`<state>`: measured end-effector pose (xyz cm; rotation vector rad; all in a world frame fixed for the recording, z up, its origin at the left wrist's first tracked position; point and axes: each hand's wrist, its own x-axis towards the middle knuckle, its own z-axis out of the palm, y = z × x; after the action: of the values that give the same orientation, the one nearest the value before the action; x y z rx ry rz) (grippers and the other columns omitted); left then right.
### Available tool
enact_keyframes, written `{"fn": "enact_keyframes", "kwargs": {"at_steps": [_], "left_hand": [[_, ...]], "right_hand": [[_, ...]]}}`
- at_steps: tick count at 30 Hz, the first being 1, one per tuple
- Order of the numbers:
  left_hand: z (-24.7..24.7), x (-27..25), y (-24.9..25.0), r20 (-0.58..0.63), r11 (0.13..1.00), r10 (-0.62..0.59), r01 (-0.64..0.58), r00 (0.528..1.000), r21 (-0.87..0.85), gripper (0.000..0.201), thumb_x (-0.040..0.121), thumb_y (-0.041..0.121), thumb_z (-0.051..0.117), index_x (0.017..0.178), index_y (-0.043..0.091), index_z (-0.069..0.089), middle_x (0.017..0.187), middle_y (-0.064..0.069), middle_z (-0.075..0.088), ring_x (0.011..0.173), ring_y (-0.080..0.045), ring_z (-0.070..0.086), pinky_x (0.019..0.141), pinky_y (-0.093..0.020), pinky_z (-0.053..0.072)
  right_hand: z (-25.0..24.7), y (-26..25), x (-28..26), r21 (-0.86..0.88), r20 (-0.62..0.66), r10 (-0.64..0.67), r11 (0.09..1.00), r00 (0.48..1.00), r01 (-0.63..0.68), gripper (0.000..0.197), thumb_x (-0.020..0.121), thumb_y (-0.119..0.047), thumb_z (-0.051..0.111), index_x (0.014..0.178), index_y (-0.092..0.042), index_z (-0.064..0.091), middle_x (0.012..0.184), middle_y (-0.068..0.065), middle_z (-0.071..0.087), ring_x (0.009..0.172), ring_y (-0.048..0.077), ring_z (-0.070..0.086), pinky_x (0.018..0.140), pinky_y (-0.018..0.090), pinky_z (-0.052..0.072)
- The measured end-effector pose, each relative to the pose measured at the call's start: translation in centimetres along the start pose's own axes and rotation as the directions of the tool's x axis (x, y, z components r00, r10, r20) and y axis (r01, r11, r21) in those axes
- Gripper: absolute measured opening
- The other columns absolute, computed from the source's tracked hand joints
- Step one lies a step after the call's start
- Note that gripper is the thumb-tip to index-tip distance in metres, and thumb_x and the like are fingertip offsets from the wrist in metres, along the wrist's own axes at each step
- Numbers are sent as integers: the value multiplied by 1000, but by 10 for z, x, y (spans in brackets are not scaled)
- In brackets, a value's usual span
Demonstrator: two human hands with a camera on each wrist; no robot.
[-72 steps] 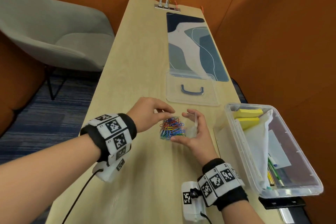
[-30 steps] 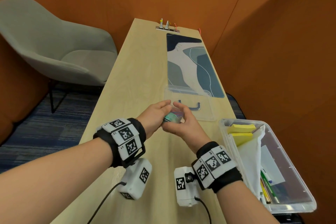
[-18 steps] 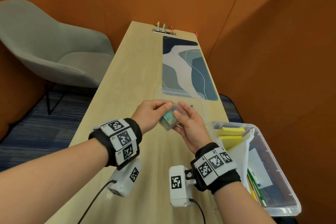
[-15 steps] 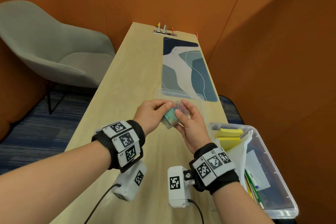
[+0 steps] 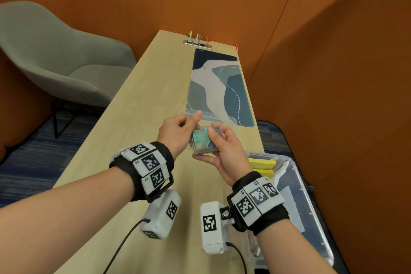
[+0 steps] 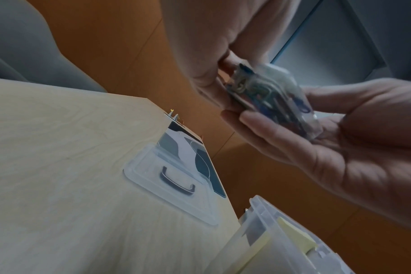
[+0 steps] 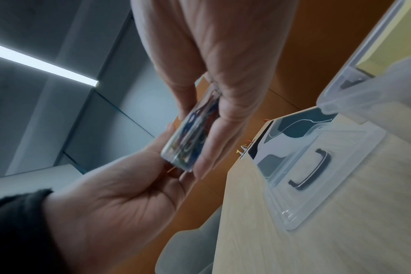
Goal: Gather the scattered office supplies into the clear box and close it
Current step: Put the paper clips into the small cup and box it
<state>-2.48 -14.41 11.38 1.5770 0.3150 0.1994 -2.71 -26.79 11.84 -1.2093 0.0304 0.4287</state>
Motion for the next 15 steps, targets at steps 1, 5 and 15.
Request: {"fn": "enact_keyframes", "kwargs": {"at_steps": [1, 5, 15], "left_hand": [[2, -1, 2, 37, 997, -38, 40, 999, -61, 35, 88, 38, 56, 62, 15, 61, 67, -1, 61, 63, -15, 56, 65, -26, 51], [2, -8, 7, 307, 941, -94, 184, 947, -282, 22, 95, 15, 47, 93, 8, 67, 90, -3, 69, 79, -9, 65, 64, -10, 55], [23, -23, 3, 315, 900, 3, 134, 949, -414, 19, 86, 0, 54, 95, 10, 68, 84, 4, 76, 79, -6, 70, 72, -15, 57]], "right_hand": [[-3, -2, -1, 9, -8, -5, 1000, 1000, 5, 27, 96, -13, 47, 122, -10, 42, 129, 22, 49, 108, 33, 58, 62, 35, 60], [-18, -12, -1, 75, -40, -23, 997, 999, 26, 26, 97, -16, 44, 122, -9, 40, 119, 19, 51, 95, 30, 61, 58, 35, 60], [-41, -26, -9, 126, 20, -7, 992, 1000, 4, 38, 99, -22, 41, 128, 3, 44, 107, 19, 58, 79, 21, 64, 58, 30, 60]]}}
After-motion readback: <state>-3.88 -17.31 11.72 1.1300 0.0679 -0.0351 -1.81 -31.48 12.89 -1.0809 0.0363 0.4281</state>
